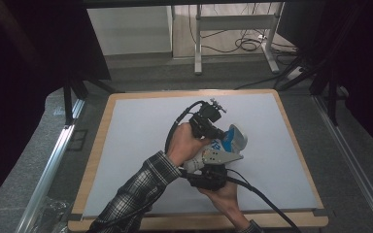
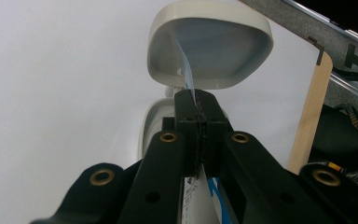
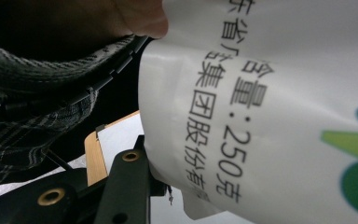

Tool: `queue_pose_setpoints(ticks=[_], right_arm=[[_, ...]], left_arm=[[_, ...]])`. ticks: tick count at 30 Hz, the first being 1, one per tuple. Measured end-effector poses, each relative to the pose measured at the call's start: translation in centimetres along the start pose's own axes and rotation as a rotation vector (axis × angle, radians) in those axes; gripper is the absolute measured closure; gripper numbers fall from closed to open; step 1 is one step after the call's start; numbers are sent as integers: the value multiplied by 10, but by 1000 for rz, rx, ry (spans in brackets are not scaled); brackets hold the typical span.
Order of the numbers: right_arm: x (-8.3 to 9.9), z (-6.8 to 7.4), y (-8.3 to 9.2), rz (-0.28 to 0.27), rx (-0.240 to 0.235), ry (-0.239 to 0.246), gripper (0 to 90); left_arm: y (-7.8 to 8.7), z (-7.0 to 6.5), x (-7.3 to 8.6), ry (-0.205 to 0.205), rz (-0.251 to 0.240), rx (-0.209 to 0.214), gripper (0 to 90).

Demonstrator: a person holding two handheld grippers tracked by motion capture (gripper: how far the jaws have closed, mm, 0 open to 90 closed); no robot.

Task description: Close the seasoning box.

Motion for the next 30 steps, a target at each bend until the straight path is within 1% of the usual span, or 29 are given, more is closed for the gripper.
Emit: queue_pose_setpoints(ticks=[8,10,13,16,17,18,19,20,21,23,25,30], right_arm=[[-1,0,0,-3,0,0,638],[0,0,0,-2,0,2,638],[1,0,-1,2,2,10,638],[3,0,-2,5,5,19,638],[3,0,-3,7,8,22,637],[5,0,-3,9,14,24,637],[6,-1,-4,11,19,29,637],[6,-1,-4,15,22,27,637],[7,-1,-5,15,28,33,637],[8,-2,-6,16,37,43,636],[9,-3,-6,17,48,51,631],[12,-4,-6,21,69,71,625]], left_arm=[[0,0,0,-4,-1,-1,892],[1,0,0,2,-8,1,892],[2,0,1,0,-19,4,892],[4,0,2,0,-38,3,892],[5,0,2,-1,-52,1,892],[6,1,3,-8,-59,-1,892],[6,0,2,-4,-77,1,892],[7,1,3,-11,-80,-2,892],[7,0,3,-8,-92,-1,892],[9,0,4,-17,-100,-1,892],[10,-2,2,-14,-124,-1,892],[13,-4,3,-23,-144,-1,891]])
Point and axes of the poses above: each handheld gripper's, and its own axes: y roughly backward along the jaws, x roughly out of its underside, z roughly to its left, the point moved 10 cm from there along -y, roughly forward along the jaws, and after that the axes turned 1 degree about y, right-handed, at the moved point
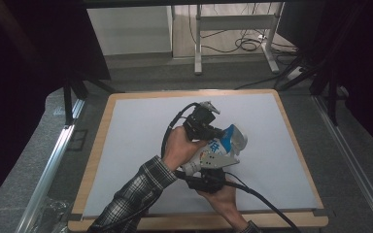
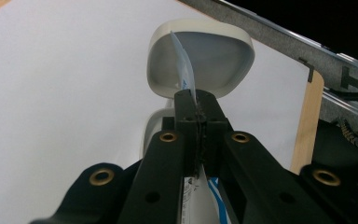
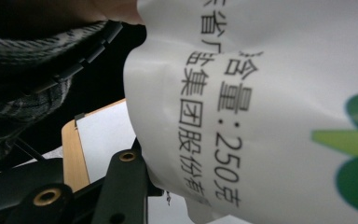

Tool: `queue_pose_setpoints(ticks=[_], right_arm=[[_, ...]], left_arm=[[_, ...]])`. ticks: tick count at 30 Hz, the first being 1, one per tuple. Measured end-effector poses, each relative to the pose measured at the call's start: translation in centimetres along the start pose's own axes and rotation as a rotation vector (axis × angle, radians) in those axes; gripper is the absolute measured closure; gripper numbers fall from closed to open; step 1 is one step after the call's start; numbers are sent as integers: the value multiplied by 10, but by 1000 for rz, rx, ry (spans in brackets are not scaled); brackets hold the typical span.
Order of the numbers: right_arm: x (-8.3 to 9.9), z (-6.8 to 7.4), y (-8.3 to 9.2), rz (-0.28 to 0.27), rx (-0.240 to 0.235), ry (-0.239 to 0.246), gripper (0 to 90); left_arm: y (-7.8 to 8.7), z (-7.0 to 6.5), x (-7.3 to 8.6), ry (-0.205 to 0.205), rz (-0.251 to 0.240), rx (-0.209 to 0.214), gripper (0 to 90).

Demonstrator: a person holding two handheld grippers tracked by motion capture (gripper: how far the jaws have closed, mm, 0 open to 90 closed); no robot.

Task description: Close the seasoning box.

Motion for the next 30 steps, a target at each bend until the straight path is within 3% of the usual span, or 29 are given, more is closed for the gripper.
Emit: queue_pose_setpoints(ticks=[30], right_arm=[[17,-6,-6,42,27,22,623]], left_arm=[[5,-3,10,-6,-21,18,890]])
Point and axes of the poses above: each handheld gripper's, and its own axes: y roughly backward along the jaws, x roughly out of its underside, z roughly to its left, the point moved 10 cm from there along -y, roughly forward along the jaws, and after that the axes turned 1 degree about y, right-handed, at the moved point
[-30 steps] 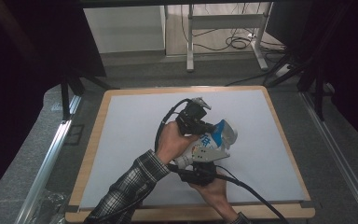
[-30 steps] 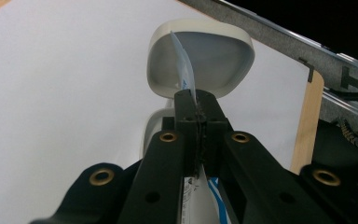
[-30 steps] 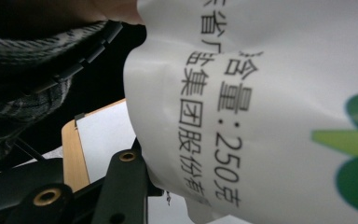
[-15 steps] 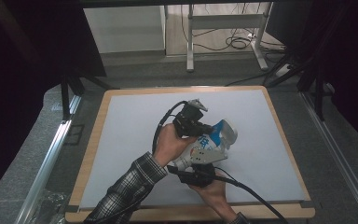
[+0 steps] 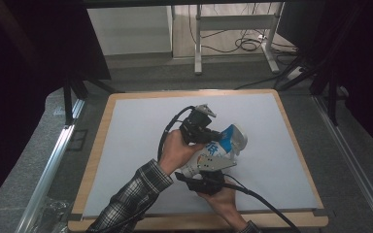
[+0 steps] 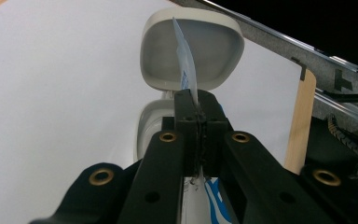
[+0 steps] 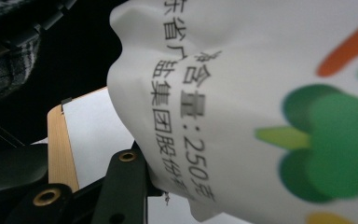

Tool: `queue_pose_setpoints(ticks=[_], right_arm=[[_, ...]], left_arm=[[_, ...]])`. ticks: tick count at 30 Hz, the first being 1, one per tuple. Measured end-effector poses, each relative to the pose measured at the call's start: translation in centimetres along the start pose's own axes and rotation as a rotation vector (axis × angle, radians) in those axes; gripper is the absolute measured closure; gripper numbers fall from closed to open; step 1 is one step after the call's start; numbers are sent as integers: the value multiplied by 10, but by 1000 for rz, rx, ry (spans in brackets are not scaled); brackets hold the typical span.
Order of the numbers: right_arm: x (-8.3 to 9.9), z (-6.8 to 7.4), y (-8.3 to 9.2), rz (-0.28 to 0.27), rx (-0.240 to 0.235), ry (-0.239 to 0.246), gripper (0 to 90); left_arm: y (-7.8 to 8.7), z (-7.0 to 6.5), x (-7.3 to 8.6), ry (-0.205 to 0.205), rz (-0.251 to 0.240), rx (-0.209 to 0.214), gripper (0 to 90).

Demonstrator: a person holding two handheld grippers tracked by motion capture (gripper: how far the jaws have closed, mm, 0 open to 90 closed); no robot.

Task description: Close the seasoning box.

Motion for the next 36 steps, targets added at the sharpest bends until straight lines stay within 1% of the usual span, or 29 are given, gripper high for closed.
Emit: queue_pose_setpoints(ticks=[5,6,9,10,17,18,19,20,21,22,24,26,27,28,32,34,36], right_arm=[[2,0,0,9,7,4,622],[2,-1,0,10,10,12,622],[3,-1,-1,14,13,18,622],[5,-3,-1,20,20,27,621],[8,-5,-3,33,29,28,619],[10,-6,-3,42,33,23,616],[11,-6,-3,46,38,26,616],[12,-6,-3,50,37,22,616],[13,-7,-4,56,41,27,616],[14,-7,-4,61,41,21,616],[15,-7,-4,64,42,27,615],[17,-8,-5,74,43,18,615],[18,-10,-6,76,50,33,615],[20,-10,-7,87,50,21,615],[23,-12,-8,98,56,30,615],[27,-15,-9,120,73,30,614],[28,-16,-10,124,80,35,614]], left_arm=[[3,0,1,2,-1,0,891],[5,0,1,10,-7,3,891],[7,1,2,10,-6,1,892],[8,1,3,15,-13,3,892],[15,4,6,24,-19,2,892],[16,4,7,28,-23,1,892],[18,6,8,24,-17,1,892],[19,6,9,30,-23,0,892],[21,8,10,24,-15,-3,892],[22,9,11,23,-17,-2,892],[25,11,13,31,-22,0,892],[27,11,15,34,-26,1,892],[28,12,16,35,-28,-1,892],[31,12,18,34,-29,-1,892],[35,12,20,32,-29,-3,891],[38,13,22,32,-29,-5,890],[42,14,23,32,-34,-9,890]])
Point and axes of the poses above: each handheld gripper's, and its own axes: y roughly backward along the jaws, x roughly out of its underside, z roughly to its left, the point moved 10 cm from there along -y, roughly forward along the jaws, and after that the axes turned 1 degree about y, right-handed, at the moved point
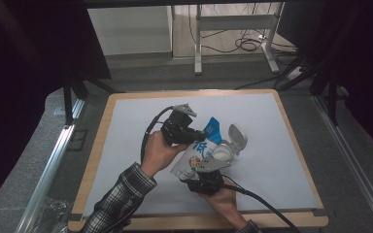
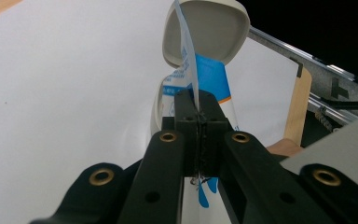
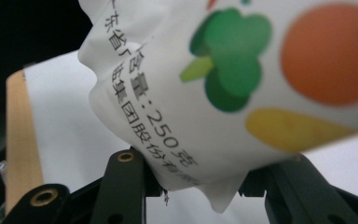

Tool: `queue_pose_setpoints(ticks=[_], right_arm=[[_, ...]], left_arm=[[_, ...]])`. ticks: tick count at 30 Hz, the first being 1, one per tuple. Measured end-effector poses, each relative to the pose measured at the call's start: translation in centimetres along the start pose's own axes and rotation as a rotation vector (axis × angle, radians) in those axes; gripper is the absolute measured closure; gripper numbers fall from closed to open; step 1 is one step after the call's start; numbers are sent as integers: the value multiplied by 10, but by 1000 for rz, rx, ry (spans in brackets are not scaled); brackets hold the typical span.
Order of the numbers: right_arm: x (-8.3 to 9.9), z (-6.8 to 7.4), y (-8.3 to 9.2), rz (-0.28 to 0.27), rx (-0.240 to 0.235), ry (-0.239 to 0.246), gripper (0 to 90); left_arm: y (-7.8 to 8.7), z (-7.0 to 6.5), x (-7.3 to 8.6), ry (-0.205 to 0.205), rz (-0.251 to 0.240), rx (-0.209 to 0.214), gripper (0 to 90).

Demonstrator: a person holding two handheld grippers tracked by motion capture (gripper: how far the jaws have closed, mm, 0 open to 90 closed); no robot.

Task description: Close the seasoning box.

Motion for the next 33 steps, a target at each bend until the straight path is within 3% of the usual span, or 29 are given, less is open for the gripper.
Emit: queue_pose_setpoints(ticks=[11,22,33], right_arm=[[5,-7,-3,33,39,-5,597],[10,-15,-5,51,68,1,594],[13,-21,-5,70,85,-4,567]], left_arm=[[15,6,6,16,-16,8,889],[26,7,13,12,-1,16,884],[35,13,21,14,-19,-9,898]])
Point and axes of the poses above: each handheld gripper's, and its own axes: y roughly backward along the jaws, x roughly out of its underside, z roughly to its left, the point moved 10 cm from there along -y, roughly forward along the jaws, and after that the axes turned 1 degree about y, right-handed, at the moved point
